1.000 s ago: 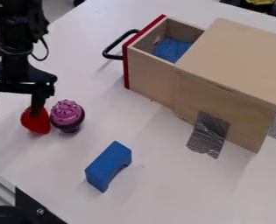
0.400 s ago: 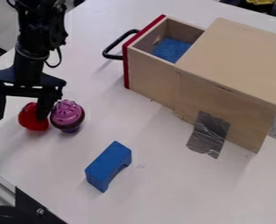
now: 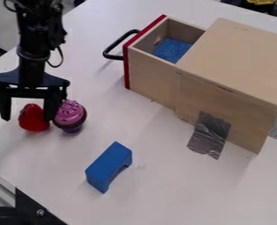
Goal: Take the red object and put in the drawer
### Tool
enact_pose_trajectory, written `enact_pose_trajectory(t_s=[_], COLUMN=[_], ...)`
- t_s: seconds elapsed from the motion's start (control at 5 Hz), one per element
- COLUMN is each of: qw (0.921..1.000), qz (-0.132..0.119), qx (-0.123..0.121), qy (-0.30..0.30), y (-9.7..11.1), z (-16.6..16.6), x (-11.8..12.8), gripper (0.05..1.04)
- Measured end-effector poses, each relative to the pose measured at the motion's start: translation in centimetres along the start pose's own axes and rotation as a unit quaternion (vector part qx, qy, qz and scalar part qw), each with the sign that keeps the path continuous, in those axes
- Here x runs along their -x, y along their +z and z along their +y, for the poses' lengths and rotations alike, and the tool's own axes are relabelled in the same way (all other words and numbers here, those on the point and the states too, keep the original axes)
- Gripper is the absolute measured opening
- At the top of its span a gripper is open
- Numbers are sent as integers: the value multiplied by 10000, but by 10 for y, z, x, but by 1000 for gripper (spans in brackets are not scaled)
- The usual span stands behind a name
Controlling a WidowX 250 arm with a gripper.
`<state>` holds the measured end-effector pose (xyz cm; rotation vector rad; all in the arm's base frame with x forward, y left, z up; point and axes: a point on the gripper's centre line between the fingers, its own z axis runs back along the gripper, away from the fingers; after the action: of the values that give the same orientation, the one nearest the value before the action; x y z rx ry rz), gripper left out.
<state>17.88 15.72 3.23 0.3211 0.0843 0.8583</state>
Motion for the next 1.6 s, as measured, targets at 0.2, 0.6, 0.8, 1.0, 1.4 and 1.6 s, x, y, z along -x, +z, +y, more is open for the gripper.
enact_pose_trajectory(t_s=[0.2,0.6,0.8,1.0,1.4,1.6], qw=[9989,9972,9970,9967,9971,9973], qz=[-137,-259,-215,-211,-163,-138], qx=[403,648,688,722,670,646], qy=[-174,-255,-271,-290,-317,-307], y=[2,3,1,-3,-11,-15], z=[5,12,14,16,16,14], x=[-4,-6,-4,-2,-1,-1], gripper=[997,997,997,997,997,997])
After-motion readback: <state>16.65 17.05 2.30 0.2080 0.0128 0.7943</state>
